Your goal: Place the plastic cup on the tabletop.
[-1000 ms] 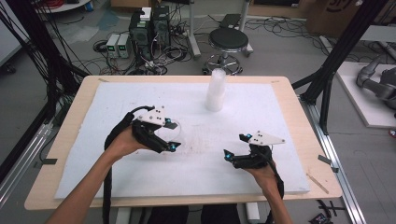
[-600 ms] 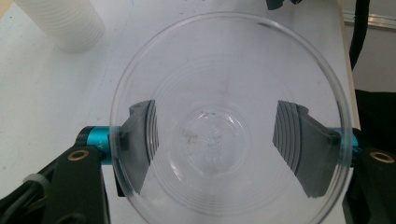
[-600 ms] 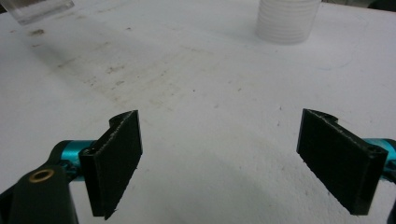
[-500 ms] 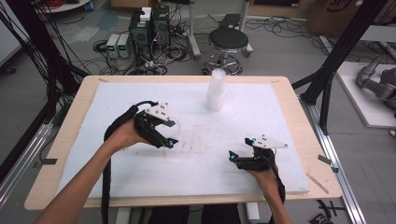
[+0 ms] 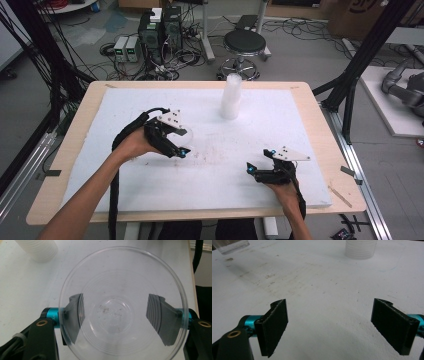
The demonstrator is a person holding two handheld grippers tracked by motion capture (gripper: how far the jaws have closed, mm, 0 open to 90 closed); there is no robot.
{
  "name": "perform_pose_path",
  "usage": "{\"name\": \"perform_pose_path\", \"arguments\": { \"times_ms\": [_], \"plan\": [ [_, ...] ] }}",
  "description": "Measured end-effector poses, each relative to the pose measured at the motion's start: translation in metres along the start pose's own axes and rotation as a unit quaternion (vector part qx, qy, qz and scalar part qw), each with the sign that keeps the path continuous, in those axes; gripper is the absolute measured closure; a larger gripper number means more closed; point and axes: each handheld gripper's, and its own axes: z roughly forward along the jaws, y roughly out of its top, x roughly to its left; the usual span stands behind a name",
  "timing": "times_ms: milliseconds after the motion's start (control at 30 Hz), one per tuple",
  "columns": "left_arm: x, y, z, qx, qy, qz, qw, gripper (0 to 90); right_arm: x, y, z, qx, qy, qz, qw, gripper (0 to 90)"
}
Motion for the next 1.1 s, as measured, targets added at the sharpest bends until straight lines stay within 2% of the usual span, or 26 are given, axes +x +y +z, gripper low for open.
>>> {"name": "perform_pose_path", "arguments": {
  "times_ms": [67, 333, 600, 867, 933, 1100],
  "plan": [
    [0.0, 0.0, 0.001, 0.005, 0.001, 0.004, 1.0, 30.7, 0.0, 0.0, 0.0, 0.0, -0.001, 0.0, 1.0, 14.2],
    [0.005, 0.002, 0.012, 0.019, 0.001, 0.0, 0.9998, 30.8, 0.0, 0.0, 0.0, 0.002, 0.001, -0.001, 1.0, 14.2],
    [0.009, 0.006, 0.044, 0.057, -0.007, 0.003, 0.9984, 30.7, -0.001, -0.001, 0.0, 0.0, 0.008, 0.001, 1.0, 14.2],
    [0.009, 0.002, 0.064, 0.067, -0.009, -0.014, 0.9976, 30.8, -0.001, -0.001, 0.0, 0.001, 0.008, 0.003, 1.0, 14.2],
    [0.009, 0.002, 0.068, 0.075, -0.007, -0.009, 0.9971, 30.8, -0.001, -0.001, -0.001, -0.002, 0.006, 0.003, 1.0, 14.3],
    [0.009, 0.004, 0.073, 0.07, -0.01, -0.01, 0.9974, 31.0, 0.0, -0.002, -0.001, -0.005, 0.007, 0.0, 1.0, 14.2]
  ]
}}
